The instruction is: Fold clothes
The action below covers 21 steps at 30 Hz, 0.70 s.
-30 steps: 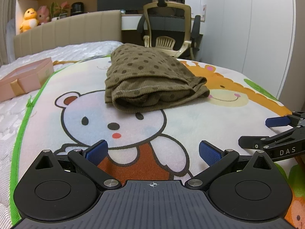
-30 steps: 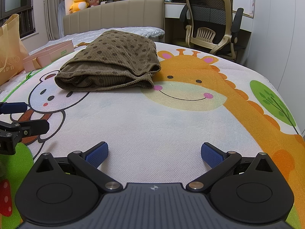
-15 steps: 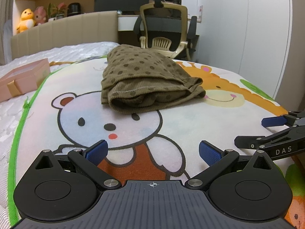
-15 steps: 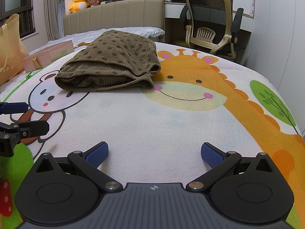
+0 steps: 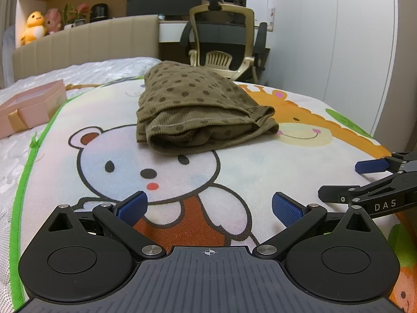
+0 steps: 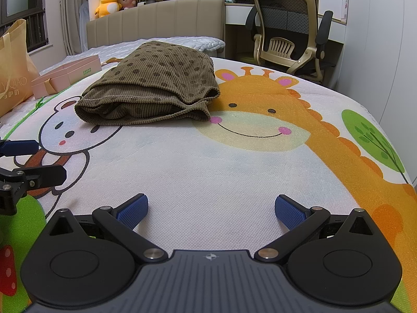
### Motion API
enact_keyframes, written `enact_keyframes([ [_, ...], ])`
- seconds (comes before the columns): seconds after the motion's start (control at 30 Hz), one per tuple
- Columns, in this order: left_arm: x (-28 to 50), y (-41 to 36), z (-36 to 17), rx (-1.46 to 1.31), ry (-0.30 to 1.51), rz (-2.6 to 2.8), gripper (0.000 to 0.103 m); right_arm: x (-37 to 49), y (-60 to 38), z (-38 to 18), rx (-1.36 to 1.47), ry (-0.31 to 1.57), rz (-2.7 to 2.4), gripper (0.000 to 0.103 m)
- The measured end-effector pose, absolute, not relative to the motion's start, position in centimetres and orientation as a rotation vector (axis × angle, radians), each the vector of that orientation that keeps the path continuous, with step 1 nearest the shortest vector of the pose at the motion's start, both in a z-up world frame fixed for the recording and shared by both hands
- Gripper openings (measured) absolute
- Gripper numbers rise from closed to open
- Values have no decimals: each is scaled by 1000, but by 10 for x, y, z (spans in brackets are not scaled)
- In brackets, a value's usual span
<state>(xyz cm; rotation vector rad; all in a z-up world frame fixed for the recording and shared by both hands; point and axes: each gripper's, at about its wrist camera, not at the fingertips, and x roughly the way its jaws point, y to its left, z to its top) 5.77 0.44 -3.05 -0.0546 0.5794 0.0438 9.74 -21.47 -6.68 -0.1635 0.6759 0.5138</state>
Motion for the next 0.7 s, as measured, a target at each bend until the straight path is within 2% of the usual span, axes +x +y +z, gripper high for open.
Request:
enact_keyframes([
  [0.7,54,2,-29,-27,557,63,103,97,-214,-67,-159,677,515,103],
])
